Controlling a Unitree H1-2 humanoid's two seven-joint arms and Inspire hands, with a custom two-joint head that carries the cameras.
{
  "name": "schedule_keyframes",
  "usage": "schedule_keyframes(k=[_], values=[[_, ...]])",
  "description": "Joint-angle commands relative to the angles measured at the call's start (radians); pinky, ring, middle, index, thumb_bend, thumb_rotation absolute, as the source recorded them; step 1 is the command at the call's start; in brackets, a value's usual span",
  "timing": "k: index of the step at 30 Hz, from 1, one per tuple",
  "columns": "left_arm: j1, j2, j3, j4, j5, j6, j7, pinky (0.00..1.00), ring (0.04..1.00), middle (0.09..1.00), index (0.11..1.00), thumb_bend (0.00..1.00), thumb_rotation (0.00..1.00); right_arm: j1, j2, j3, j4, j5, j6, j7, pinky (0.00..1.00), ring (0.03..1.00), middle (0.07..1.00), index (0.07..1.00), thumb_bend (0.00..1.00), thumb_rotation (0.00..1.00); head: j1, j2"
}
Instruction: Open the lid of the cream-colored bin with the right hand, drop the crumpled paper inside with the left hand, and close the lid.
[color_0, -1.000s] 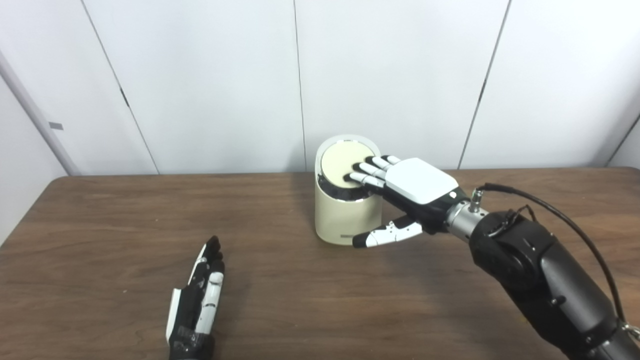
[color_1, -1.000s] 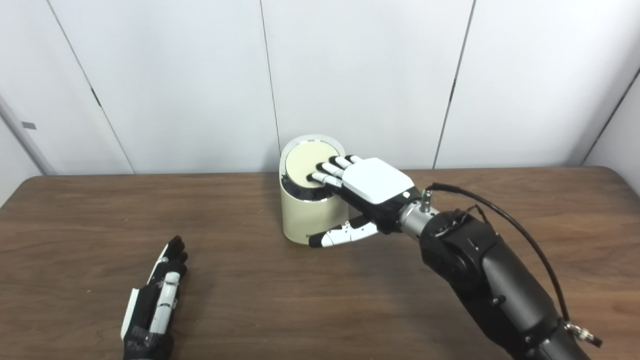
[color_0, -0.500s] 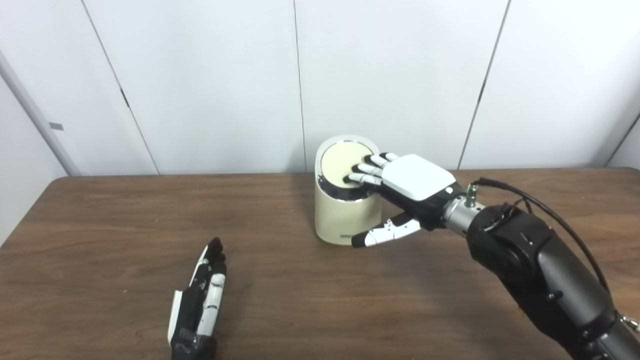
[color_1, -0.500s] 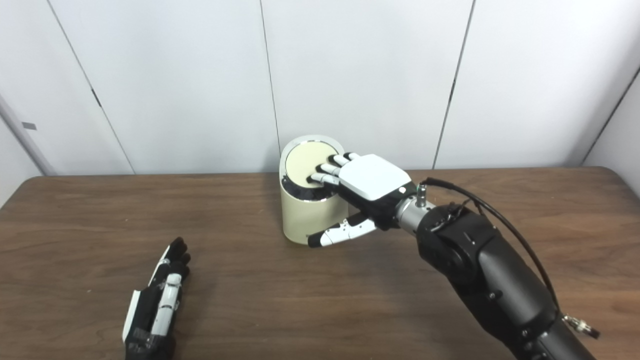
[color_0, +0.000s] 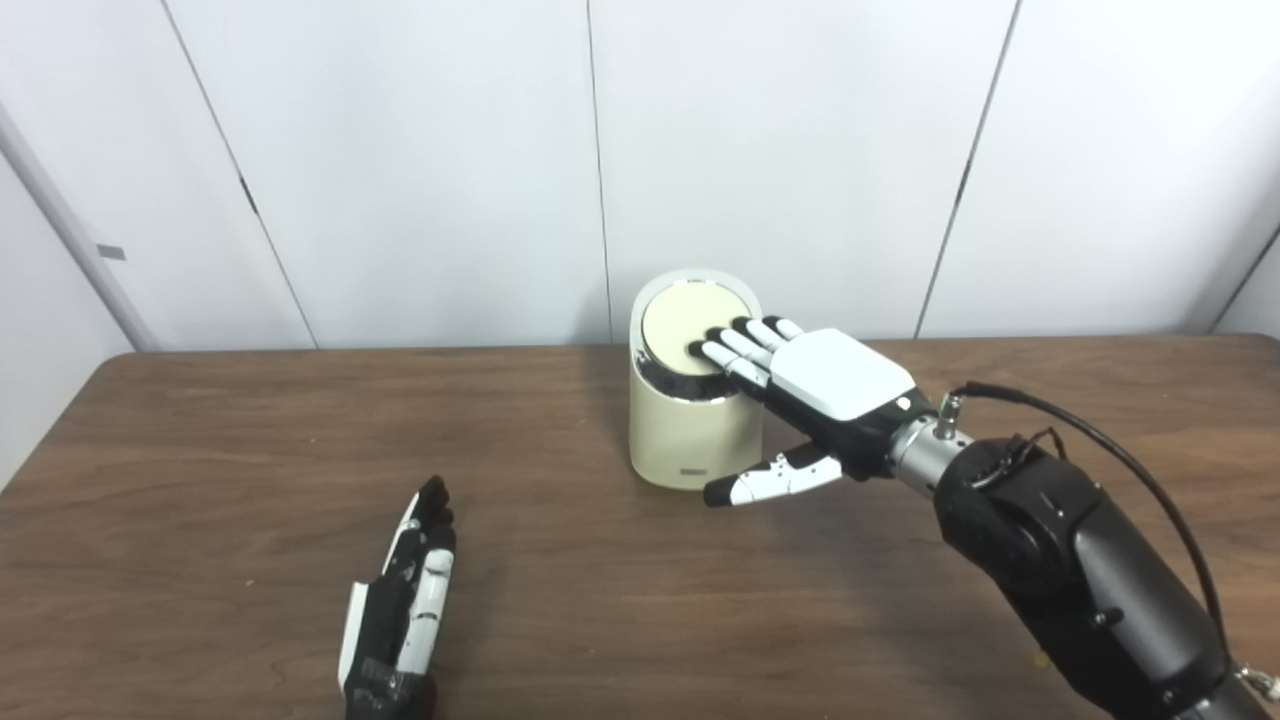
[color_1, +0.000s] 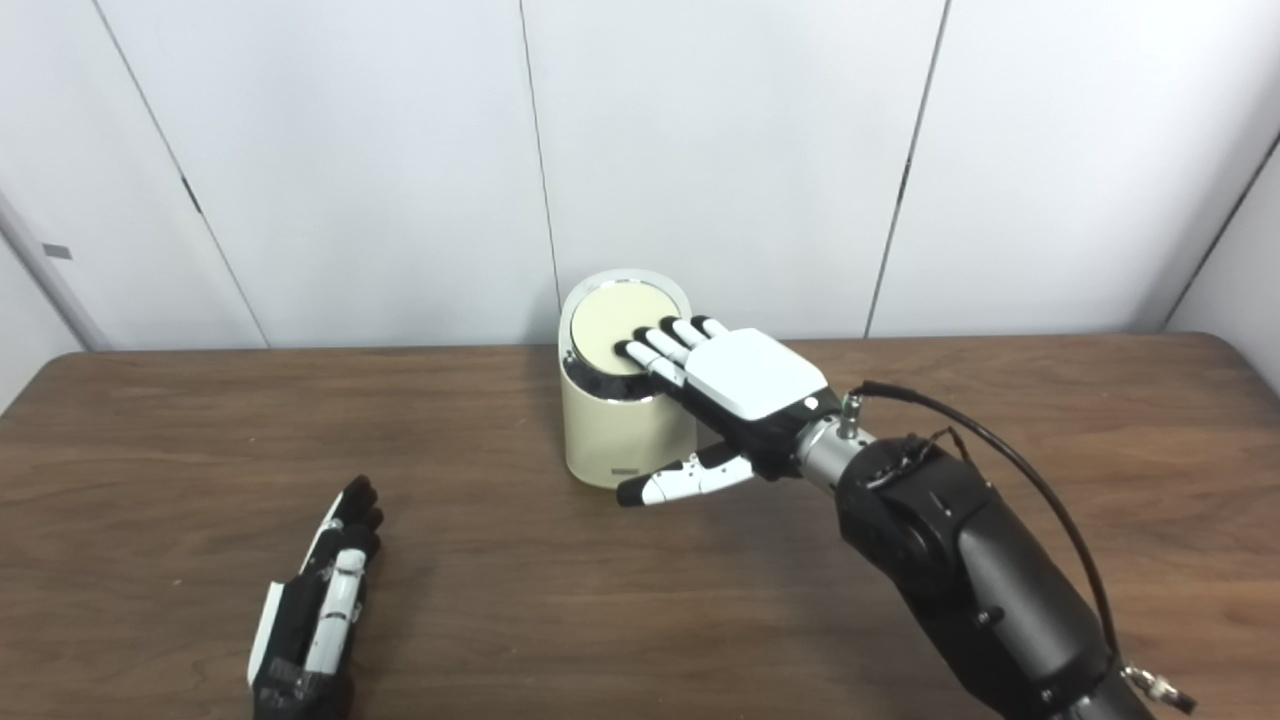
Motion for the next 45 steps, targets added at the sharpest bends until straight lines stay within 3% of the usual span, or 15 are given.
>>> schedule_keyframes(k=[1,18,28,41,45], values=[[0.005,-0.002,-0.010,0.001,-0.008,0.017,-0.012,1.00,0.982,0.976,0.953,0.53,0.74,-0.023,0.003,-0.018,-0.015,-0.010,0.008,-0.008,1.00,1.000,1.000,1.000,0.61,1.00,0.000,0.001],[-0.003,0.013,-0.005,0.019,-0.037,0.008,-0.024,1.00,0.981,0.973,0.957,0.54,0.70,0.007,0.046,-0.136,-0.082,0.034,0.115,0.005,1.00,1.000,1.000,1.000,0.61,1.00,-0.008,-0.011],[-0.006,0.018,-0.006,0.027,-0.042,0.006,-0.027,1.00,0.991,0.980,0.969,0.55,0.70,0.030,0.039,-0.197,-0.112,0.094,0.124,-0.038,1.00,1.000,1.000,1.000,0.61,1.00,-0.011,-0.015],[-0.013,0.027,0.001,0.034,-0.047,-0.008,-0.028,1.00,0.977,0.976,0.959,0.50,0.70,0.163,0.010,-0.305,-0.126,0.206,0.151,-0.078,0.99,1.000,1.000,1.000,0.60,1.00,-0.023,-0.014],[-0.013,0.029,0.003,0.027,-0.053,-0.001,-0.028,1.00,0.980,0.979,0.963,0.49,0.71,0.212,0.030,-0.345,-0.120,0.273,0.178,-0.094,1.00,1.000,1.000,1.000,0.59,1.00,-0.026,-0.014]])
